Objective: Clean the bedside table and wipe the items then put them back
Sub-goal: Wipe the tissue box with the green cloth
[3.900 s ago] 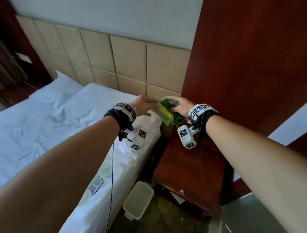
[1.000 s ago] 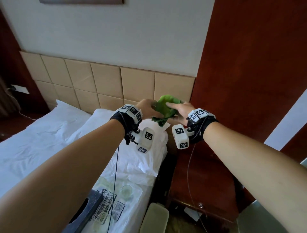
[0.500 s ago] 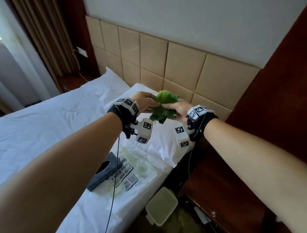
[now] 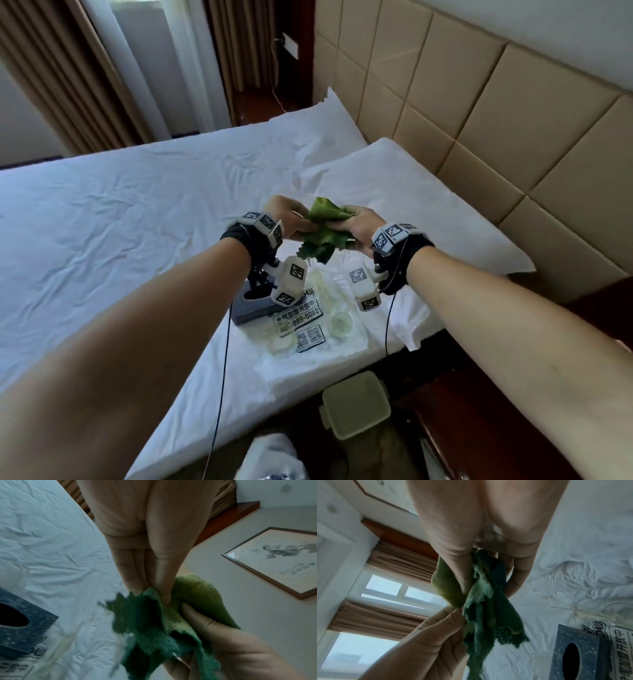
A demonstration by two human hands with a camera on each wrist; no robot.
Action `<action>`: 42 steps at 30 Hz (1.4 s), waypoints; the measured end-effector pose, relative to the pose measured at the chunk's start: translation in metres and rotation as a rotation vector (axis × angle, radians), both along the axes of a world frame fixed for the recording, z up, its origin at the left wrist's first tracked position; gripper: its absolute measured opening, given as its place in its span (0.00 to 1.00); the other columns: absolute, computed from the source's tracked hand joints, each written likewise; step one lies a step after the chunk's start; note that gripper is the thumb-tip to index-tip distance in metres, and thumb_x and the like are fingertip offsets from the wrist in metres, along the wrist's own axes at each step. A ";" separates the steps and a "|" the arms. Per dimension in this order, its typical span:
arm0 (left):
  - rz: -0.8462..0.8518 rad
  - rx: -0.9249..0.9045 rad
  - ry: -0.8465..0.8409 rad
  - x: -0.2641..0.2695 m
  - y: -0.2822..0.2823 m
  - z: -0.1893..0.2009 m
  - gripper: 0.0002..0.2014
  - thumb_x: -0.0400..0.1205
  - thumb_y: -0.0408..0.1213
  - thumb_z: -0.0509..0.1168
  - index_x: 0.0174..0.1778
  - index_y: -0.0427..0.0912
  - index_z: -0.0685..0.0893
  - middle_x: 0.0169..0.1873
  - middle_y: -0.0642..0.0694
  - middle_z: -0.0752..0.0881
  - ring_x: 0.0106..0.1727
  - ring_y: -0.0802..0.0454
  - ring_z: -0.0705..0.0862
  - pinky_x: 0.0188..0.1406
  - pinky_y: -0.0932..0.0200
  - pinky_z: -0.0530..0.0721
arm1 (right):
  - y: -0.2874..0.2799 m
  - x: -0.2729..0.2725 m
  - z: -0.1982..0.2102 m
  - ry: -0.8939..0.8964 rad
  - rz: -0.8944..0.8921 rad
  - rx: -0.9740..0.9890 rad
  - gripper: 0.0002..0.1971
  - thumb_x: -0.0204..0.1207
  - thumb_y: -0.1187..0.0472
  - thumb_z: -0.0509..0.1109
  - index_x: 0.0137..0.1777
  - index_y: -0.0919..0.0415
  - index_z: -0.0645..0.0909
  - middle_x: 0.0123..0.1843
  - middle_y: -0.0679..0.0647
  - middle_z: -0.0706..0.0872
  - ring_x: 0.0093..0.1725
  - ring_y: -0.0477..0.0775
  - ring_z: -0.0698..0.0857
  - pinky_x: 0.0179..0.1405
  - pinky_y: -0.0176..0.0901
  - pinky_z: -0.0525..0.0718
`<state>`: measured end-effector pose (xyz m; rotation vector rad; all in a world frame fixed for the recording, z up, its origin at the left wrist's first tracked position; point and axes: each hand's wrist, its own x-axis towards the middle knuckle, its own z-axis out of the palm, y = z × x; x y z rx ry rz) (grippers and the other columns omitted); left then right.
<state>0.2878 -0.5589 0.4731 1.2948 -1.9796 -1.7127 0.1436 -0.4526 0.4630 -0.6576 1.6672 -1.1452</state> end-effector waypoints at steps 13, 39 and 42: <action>-0.163 -0.082 -0.509 0.056 -0.147 -0.171 0.25 0.72 0.42 0.81 0.62 0.40 0.84 0.57 0.43 0.89 0.55 0.43 0.88 0.55 0.52 0.86 | -0.128 0.017 -0.125 0.381 0.194 0.344 0.09 0.72 0.62 0.79 0.51 0.58 0.85 0.46 0.57 0.88 0.47 0.57 0.85 0.51 0.46 0.85; -0.762 -0.045 -0.953 0.005 -0.233 -0.440 0.24 0.68 0.53 0.78 0.48 0.38 0.80 0.42 0.41 0.86 0.39 0.43 0.84 0.42 0.49 0.87 | -0.173 0.017 -0.345 0.179 0.148 0.917 0.06 0.76 0.57 0.69 0.44 0.59 0.82 0.34 0.53 0.82 0.32 0.52 0.78 0.34 0.41 0.76; -0.765 -0.037 -0.963 0.004 -0.234 -0.445 0.23 0.69 0.52 0.76 0.49 0.40 0.80 0.39 0.43 0.85 0.37 0.44 0.84 0.37 0.52 0.84 | -0.174 0.015 -0.358 0.095 0.042 0.945 0.08 0.72 0.56 0.71 0.35 0.56 0.77 0.30 0.52 0.79 0.31 0.53 0.77 0.33 0.41 0.73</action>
